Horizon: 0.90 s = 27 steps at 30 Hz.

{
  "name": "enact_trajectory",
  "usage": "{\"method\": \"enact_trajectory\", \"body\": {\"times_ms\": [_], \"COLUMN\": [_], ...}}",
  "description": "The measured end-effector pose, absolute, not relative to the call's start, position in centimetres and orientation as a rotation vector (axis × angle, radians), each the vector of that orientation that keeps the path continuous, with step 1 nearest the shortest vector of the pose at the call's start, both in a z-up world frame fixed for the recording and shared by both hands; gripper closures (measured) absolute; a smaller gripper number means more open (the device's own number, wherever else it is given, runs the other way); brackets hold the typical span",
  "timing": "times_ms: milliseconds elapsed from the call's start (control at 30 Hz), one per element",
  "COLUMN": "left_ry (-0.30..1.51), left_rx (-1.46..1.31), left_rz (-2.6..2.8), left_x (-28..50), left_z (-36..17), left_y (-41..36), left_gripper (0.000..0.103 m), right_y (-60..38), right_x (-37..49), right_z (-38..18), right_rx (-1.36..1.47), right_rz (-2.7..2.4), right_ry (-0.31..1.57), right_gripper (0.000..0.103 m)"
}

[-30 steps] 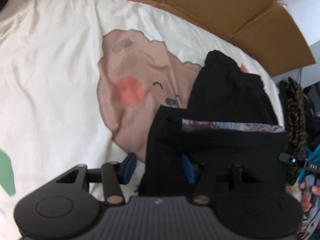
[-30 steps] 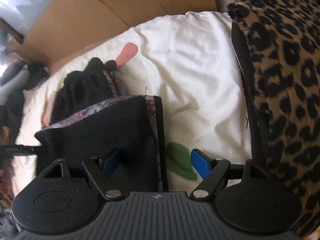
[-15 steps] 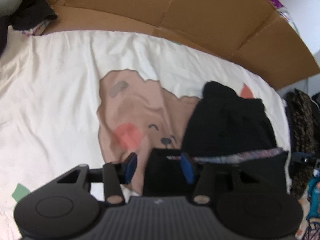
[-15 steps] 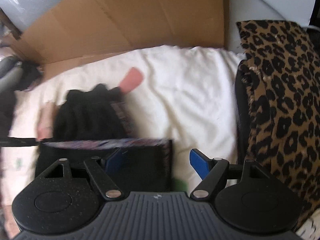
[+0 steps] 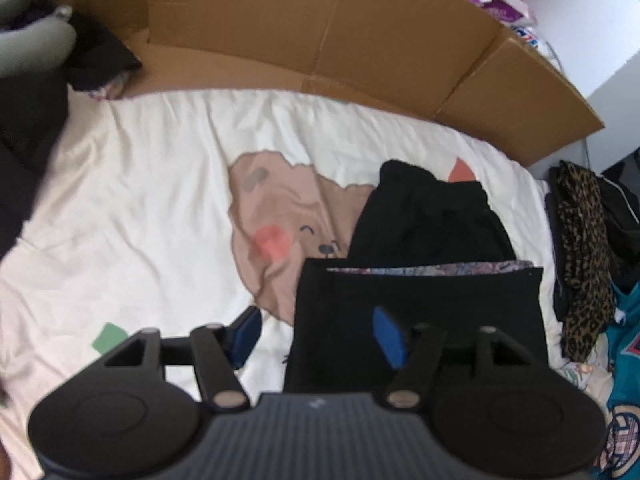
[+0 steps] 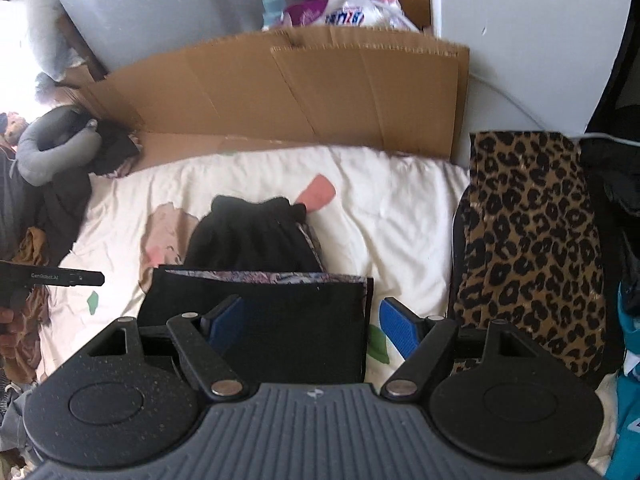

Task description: Fold clothes

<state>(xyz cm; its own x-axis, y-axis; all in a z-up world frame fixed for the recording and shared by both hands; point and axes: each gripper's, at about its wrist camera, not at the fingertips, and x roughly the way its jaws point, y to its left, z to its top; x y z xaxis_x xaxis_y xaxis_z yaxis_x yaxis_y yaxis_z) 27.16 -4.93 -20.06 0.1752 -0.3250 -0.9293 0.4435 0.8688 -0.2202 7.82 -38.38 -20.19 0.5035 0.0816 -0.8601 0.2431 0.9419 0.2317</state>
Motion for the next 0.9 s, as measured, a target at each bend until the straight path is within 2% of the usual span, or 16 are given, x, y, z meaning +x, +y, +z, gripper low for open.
{"method": "enact_trajectory", "body": {"times_ms": [333, 433, 800, 900], "left_ry": [1.224, 1.206, 1.223, 1.204], "left_rx": [0.139, 0.145, 0.155, 0.169], "left_rz": [-0.511, -0.51, -0.557, -0.578], "left_x": [28.1, 28.3, 27.9, 27.7], "left_z": [-15.2, -15.5, -18.6, -19.1], "left_y": [-3.4, -3.1, -3.5, -4.2], "left_gripper": [0.039, 0.043, 0.044, 0.044], "right_y": [-38.2, -38.0, -38.4, -38.1], "right_x": [9.1, 9.5, 9.9, 10.3], "right_z": [-19.1, -19.1, -20.3, -21.0], "right_rx": [0.332, 0.331, 0.282, 0.182], "right_rz": [-0.095, -0.108, -0.147, -0.189], "right_ry": [0.969, 0.965, 0.986, 0.963], "right_gripper": [0.023, 0.024, 0.024, 0.024]}}
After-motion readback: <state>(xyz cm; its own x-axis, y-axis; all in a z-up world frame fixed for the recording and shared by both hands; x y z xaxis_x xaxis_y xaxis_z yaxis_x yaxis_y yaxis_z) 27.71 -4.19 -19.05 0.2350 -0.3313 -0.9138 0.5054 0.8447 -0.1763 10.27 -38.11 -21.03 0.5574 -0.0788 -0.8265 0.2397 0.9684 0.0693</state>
